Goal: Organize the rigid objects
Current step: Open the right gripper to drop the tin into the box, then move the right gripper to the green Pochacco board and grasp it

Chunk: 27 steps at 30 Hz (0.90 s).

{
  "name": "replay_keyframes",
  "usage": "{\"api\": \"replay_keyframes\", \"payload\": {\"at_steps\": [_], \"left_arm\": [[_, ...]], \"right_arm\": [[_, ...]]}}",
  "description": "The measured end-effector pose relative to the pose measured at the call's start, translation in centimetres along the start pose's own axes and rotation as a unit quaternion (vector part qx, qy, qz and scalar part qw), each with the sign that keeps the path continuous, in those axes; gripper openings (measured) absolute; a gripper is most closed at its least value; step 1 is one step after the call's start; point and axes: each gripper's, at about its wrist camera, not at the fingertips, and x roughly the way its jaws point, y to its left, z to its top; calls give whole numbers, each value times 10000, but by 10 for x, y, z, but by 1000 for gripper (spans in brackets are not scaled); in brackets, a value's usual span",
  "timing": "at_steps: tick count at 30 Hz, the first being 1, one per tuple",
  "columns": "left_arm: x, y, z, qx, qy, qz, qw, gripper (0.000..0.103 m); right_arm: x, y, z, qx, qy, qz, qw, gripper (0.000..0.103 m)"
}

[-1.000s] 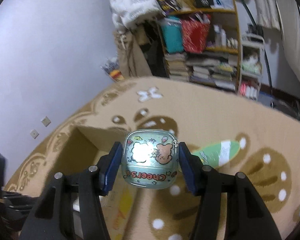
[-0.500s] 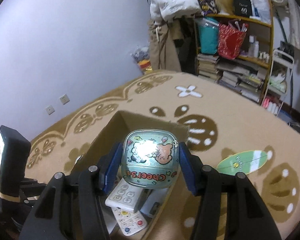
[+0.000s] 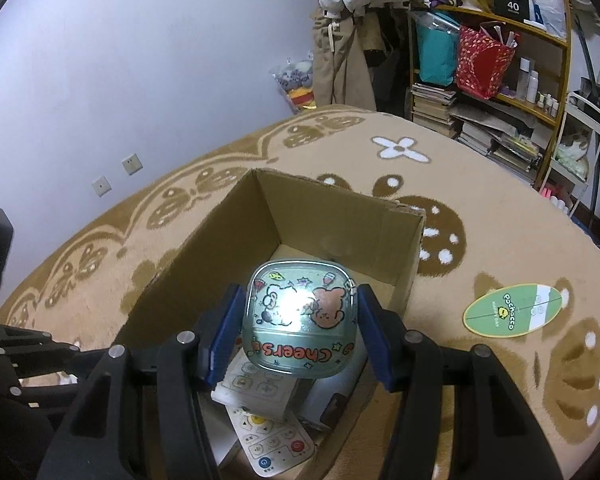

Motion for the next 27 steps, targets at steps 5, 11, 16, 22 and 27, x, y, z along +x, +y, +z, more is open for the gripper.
{"api": "replay_keyframes", "payload": {"at_steps": [5, 11, 16, 22, 27], "left_arm": [[0, 0, 0, -1, -1, 0, 10000, 13], [0, 0, 0, 0, 1, -9, 10000, 14], [1, 2, 1, -21, 22, -46, 10000, 14], [1, 3, 0, -9, 29, -33, 10000, 14], [1, 2, 0, 15, 28, -4, 10000, 14]], "right_arm": [[5, 2, -2, -79, 79, -48, 9999, 61], [9, 8, -2, -260, 92, -183, 9995, 61], [2, 3, 1, -138, -33, -161, 9998, 61], [-19, -13, 8, 179, -504, -299, 9981, 87], [-29, -35, 13, 543, -700, -350, 9955, 99]]}}
